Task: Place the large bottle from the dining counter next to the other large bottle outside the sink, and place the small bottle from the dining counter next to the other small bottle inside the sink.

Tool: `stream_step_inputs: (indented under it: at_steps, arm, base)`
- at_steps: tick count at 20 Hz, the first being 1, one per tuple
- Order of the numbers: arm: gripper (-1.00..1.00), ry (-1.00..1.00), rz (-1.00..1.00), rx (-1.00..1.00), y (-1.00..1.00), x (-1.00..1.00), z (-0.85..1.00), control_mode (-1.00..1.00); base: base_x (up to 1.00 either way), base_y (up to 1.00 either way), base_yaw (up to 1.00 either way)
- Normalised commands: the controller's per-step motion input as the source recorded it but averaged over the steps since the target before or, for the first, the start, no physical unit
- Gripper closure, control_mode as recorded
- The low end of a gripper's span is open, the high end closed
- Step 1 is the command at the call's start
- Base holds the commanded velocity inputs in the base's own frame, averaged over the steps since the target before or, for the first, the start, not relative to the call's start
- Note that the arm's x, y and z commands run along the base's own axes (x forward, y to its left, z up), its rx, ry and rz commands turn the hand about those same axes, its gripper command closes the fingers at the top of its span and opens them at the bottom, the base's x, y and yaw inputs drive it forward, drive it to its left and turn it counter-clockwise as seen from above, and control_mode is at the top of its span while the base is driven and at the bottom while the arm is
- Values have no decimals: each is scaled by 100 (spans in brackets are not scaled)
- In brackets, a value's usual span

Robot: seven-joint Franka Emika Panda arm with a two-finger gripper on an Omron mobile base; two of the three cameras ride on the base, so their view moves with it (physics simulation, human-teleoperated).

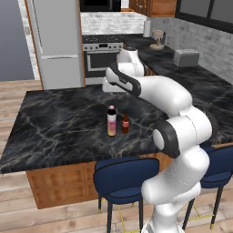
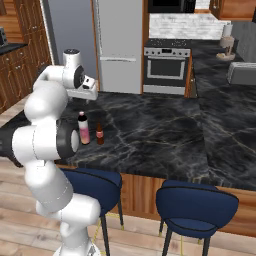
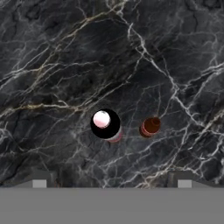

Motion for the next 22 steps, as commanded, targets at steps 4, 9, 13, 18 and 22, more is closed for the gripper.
stream_step_inputs:
  at_steps: [4,9,13,18,22]
  arm:
    - [-100,0,0,-1,30,32,0,-100]
    - [-100,1,0,0,15,22,-2,-100]
    - [-100,5,0,0,0,0,-4,-100]
    - [-100,4,0,0,0,0,-22,-100]
    - [-100,0,0,0,0,0,-40,-100]
  base:
    - [0,0,0]
    - [0,0,0]
    - [0,0,0]
    - [0,0,0]
    - [0,0,0]
